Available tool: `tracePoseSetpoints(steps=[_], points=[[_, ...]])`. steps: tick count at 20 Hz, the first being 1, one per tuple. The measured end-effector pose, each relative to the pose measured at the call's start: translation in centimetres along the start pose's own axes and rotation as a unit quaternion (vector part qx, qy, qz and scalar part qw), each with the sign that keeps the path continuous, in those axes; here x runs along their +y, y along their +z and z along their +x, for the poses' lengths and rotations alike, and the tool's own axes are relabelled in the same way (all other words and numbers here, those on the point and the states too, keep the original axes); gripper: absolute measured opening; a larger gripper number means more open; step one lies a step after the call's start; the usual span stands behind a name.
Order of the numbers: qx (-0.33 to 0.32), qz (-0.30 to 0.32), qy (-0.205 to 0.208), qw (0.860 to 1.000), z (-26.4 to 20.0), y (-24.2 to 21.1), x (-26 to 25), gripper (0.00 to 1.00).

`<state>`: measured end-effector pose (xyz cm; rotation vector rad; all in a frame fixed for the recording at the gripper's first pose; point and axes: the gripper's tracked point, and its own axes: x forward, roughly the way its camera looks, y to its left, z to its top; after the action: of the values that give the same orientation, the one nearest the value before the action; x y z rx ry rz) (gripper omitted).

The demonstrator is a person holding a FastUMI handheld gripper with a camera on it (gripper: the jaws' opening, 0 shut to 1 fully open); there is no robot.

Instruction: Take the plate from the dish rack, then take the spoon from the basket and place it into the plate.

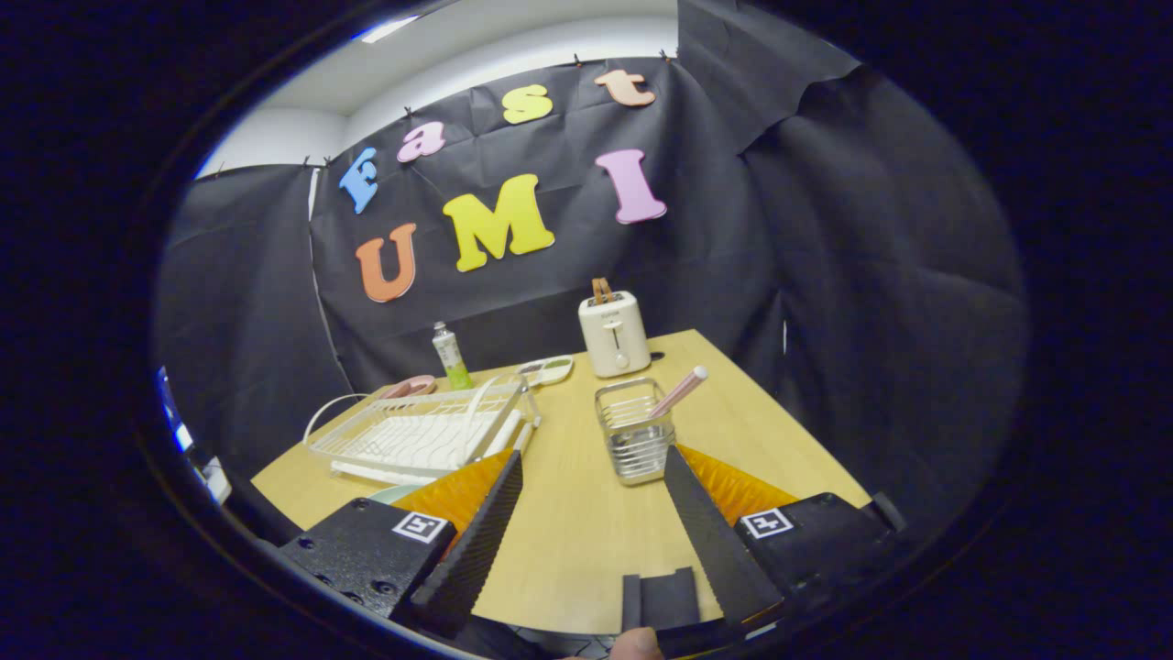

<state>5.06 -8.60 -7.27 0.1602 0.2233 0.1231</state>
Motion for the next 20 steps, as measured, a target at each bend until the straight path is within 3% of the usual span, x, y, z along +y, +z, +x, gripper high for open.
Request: tracePoseSetpoints(steps=[5, 6, 12, 17, 20], points=[[0.019, 0.028, 0.032, 0.999, 4.5, -0.1, -2.0, 0.99], [0.028, 0.025, 0.022, 0.999, 5.6, 0.0, -2.7, 0.98], [0.09, 0.032, 0.031, 0.995, 7.1, 0.0, -3.4, 0.89], [0.061, 0.03, 0.01, 0.998, 8.5, 3.0, -5.0, 0.87], [0.071, 0.052, 0.025, 0.996, 10.1, 2.3, -4.4, 0.82]])
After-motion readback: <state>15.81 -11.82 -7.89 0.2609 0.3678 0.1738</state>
